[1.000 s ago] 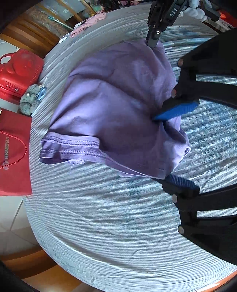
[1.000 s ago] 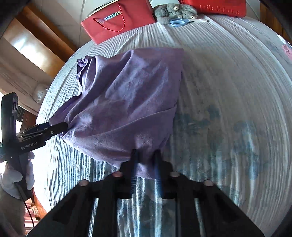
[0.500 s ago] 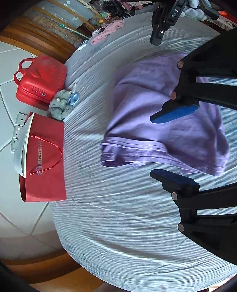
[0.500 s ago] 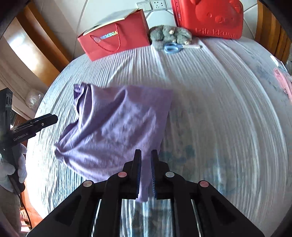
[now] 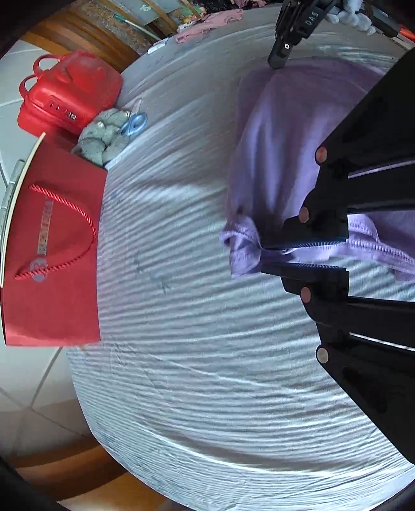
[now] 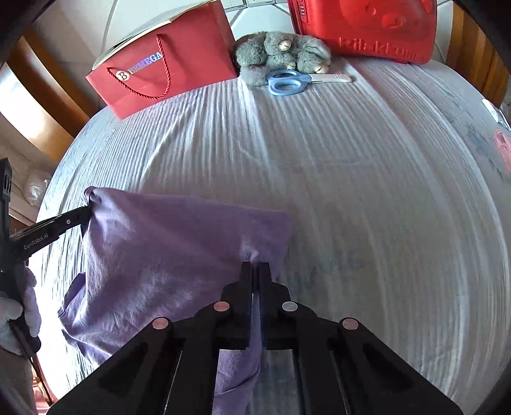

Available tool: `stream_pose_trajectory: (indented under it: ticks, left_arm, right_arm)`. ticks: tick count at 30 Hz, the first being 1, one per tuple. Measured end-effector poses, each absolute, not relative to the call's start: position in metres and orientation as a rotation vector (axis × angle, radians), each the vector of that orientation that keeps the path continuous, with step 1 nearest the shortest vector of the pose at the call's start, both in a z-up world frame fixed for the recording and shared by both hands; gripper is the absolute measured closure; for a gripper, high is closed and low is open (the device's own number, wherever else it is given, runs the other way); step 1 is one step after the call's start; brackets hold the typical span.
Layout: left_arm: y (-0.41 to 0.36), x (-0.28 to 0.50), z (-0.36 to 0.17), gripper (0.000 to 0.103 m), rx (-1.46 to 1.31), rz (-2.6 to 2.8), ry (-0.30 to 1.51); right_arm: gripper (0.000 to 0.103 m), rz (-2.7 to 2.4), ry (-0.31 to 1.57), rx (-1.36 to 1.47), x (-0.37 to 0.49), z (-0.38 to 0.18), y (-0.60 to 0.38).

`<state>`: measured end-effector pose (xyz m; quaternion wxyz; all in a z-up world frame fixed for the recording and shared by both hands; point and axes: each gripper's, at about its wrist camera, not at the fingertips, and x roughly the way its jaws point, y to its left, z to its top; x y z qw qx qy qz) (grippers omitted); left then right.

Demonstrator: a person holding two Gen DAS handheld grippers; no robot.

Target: Fold clothes

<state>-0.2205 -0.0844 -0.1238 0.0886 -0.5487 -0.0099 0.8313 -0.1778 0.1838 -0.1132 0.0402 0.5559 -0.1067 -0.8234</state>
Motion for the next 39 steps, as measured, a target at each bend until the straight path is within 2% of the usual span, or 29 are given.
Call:
stream_pose_trajectory:
  ticks: [3,6,7,8,9,10,11,17,27,28,30,32,39]
  left_arm:
    - [-0.099,-0.221,-0.137,0.096,-1.71,2.481,-0.024]
    - [-0.109,-0.207,-0.131,0.094,-1.683,2.457,-0.119]
    - [-0.108,-0.199,-0.124,0.089,-1.657,2.459,-0.11]
    - [-0.107,-0.19,-0.117,0.072,-1.631,2.46,-0.101]
    - [-0.106,-0.179,-0.109,0.061,-1.607,2.456,-0.102]
    - [-0.103,-0.168,-0.104,0.046,-1.591,2.449,-0.1]
    - [-0.101,-0.157,-0.1,0.042,-1.575,2.443,-0.097]
    - [-0.083,-0.099,-0.106,0.041,-1.599,2.393,-0.071]
    - [-0.064,-0.08,-0.14,0.038,-1.686,2.407,-0.014]
    - [-0.064,-0.081,-0.14,0.037,-1.686,2.414,-0.012]
    - [-0.062,-0.082,-0.142,0.034,-1.684,2.428,-0.01]
    - [-0.061,-0.082,-0.144,0.029,-1.681,2.44,-0.008]
    - [-0.054,-0.085,-0.146,0.029,-1.684,2.464,0.01]
  right_arm:
    - [0.099,-2.531,-0.38,1.715,-0.179,-0.118,0.189]
    - [0.095,-2.537,-0.451,1.692,-0.174,-0.114,0.193]
    - [0.095,-2.546,-0.458,1.67,-0.17,-0.109,0.193]
    - [0.095,-2.558,-0.456,1.651,-0.166,-0.103,0.194]
    - [0.095,-2.565,-0.452,1.637,-0.162,-0.099,0.195]
    - [0.095,-2.571,-0.449,1.626,-0.158,-0.095,0.196]
    - [0.095,-2.573,-0.444,1.623,-0.154,-0.094,0.197]
    - [0.094,-2.559,-0.427,1.635,-0.134,-0.095,0.2]
    - [0.089,-2.51,-0.318,1.62,-0.127,-0.099,0.193]
    - [0.087,-2.505,-0.306,1.619,-0.13,-0.1,0.193]
    - [0.068,-2.503,-0.271,1.614,-0.137,-0.101,0.19]
    - [0.058,-2.507,-0.234,1.604,-0.145,-0.102,0.187]
    - [0.058,-2.482,-0.142,1.604,-0.174,-0.115,0.176]
